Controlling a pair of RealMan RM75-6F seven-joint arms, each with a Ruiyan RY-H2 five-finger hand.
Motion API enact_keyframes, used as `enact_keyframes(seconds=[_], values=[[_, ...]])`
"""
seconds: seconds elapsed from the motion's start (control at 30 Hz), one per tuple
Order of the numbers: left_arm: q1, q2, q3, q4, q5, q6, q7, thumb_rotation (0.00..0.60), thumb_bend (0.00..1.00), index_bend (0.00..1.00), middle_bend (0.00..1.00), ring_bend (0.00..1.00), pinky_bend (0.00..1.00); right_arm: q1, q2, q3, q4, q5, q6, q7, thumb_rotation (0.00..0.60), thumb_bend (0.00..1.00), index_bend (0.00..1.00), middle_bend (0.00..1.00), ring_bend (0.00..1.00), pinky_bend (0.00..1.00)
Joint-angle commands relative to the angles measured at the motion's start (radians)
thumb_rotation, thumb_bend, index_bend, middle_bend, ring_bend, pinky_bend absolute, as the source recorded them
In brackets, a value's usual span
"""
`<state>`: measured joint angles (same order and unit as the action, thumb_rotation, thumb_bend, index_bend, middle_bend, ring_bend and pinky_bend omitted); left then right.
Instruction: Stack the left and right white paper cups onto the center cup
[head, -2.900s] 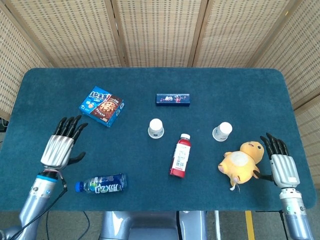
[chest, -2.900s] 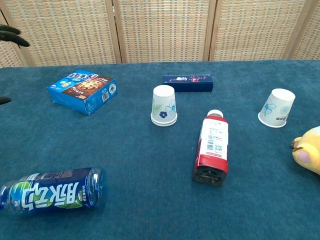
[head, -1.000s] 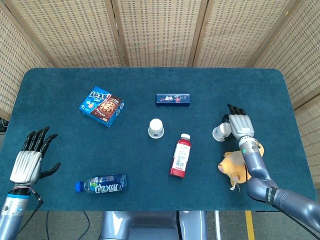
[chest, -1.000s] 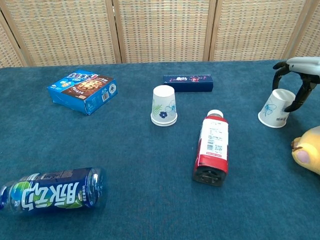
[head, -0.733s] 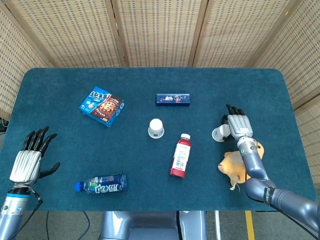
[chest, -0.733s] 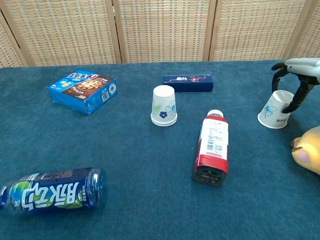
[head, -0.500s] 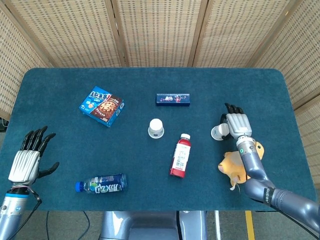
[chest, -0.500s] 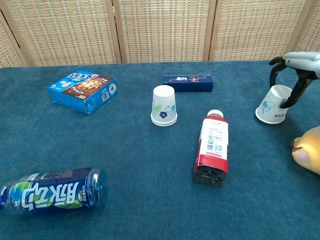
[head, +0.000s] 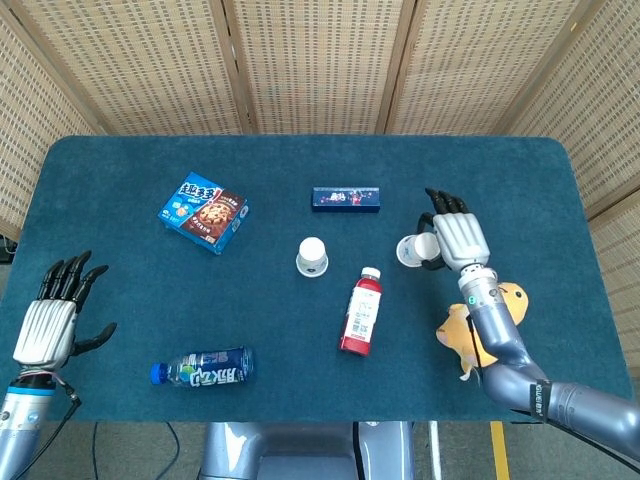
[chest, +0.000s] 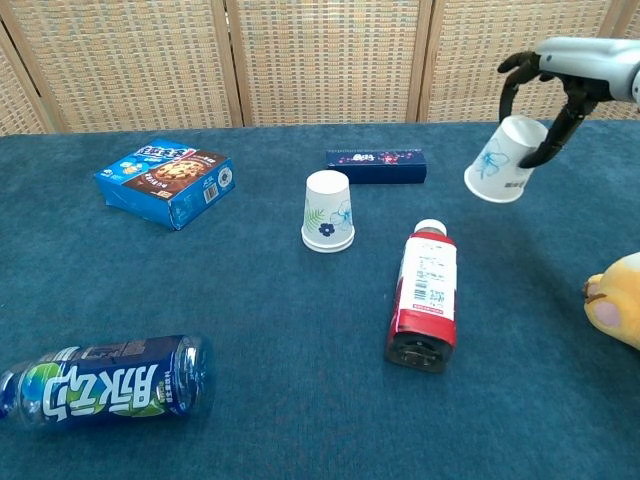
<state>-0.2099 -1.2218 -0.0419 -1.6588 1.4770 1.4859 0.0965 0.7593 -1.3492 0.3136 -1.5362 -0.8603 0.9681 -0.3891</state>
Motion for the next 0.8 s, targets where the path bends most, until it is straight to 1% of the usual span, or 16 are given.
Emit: enact_keyframes(seconds=[0.03, 0.23, 0.4, 0.63, 0.8], values=[[0.001, 0.001, -0.003, 0.001, -0.001, -0.002, -0.004, 0.6, 0.25, 0.15, 0.0, 0.0, 0.0, 0.026, 0.017, 0.034, -0.066, 0.002, 0.026, -0.008, 0.6, 0.26, 0.51, 0.11, 0.0, 0.14], [0.004, 0.005, -0.01, 0.003, -0.007, -0.01, -0.012, 0.6, 0.25, 0.15, 0.0, 0.0, 0.0, 0.071, -0.009, 0.057, -0.135, 0.011, 0.053, -0.035, 0.6, 0.26, 0.51, 0.11, 0.0, 0.15], [0.007, 0.009, -0.009, -0.001, 0.004, -0.01, -0.023, 0.6, 0.25, 0.15, 0.0, 0.0, 0.0, 0.12, -0.055, 0.064, -0.147, 0.045, 0.057, -0.071, 0.6, 0.26, 0.51, 0.11, 0.0, 0.15], [0.007, 0.014, -0.011, 0.005, 0.001, -0.027, -0.049, 0.6, 0.25, 0.15, 0.0, 0.0, 0.0, 0.168, -0.128, 0.059, -0.128, 0.091, 0.077, -0.108, 0.6, 0.26, 0.51, 0.11, 0.0, 0.15], [0.006, 0.018, -0.013, 0.007, 0.006, -0.033, -0.065, 0.6, 0.25, 0.15, 0.0, 0.0, 0.0, 0.213, -0.187, 0.058, -0.085, 0.116, 0.073, -0.131, 0.6, 0.26, 0.51, 0.11, 0.0, 0.15]])
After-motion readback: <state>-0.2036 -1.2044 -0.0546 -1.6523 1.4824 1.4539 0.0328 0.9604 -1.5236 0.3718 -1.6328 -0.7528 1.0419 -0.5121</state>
